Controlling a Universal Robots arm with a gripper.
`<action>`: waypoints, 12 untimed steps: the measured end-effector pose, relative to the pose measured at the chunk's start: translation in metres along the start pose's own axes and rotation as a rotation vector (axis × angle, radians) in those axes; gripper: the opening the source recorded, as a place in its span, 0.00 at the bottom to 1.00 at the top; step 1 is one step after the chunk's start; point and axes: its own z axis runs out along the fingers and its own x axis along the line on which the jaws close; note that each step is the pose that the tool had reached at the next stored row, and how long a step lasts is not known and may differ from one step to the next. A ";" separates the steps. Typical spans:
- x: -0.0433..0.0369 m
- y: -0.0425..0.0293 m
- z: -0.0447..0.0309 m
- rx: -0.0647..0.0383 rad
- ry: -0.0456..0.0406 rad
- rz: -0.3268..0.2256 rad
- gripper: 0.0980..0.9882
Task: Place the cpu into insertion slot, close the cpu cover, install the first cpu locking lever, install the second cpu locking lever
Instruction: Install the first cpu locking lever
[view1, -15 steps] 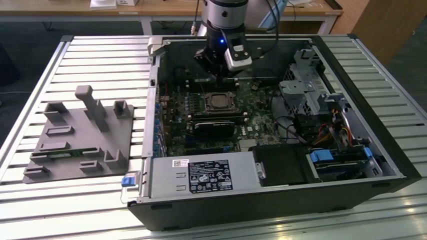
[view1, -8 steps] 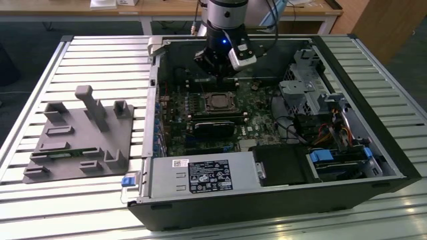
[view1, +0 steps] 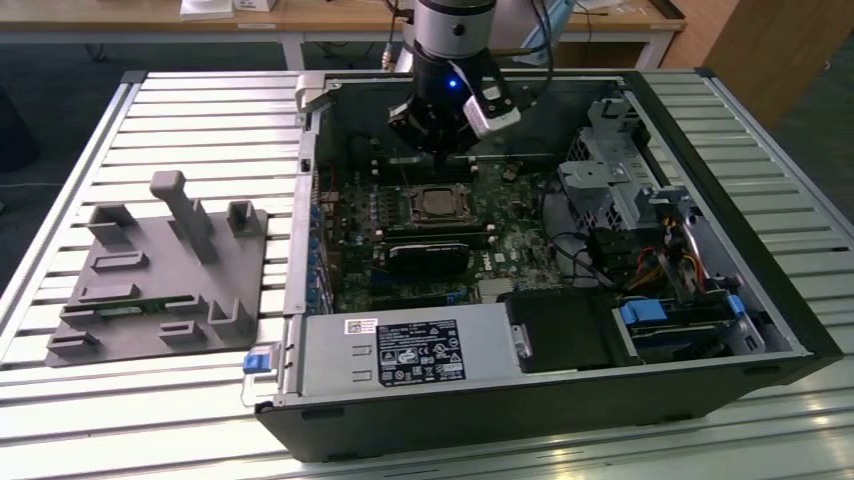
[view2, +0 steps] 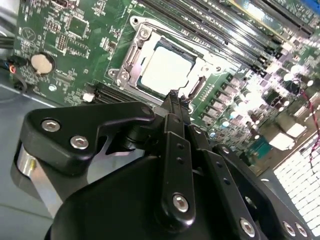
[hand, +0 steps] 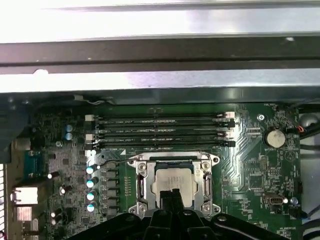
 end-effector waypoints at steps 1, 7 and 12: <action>0.0033 -0.0001 0.0002 -0.001 -0.0003 0.000 0.01; 0.0245 -0.0010 0.0006 -0.003 -0.0025 0.000 0.01; 0.0368 -0.0014 0.0009 -0.005 -0.0035 0.000 0.01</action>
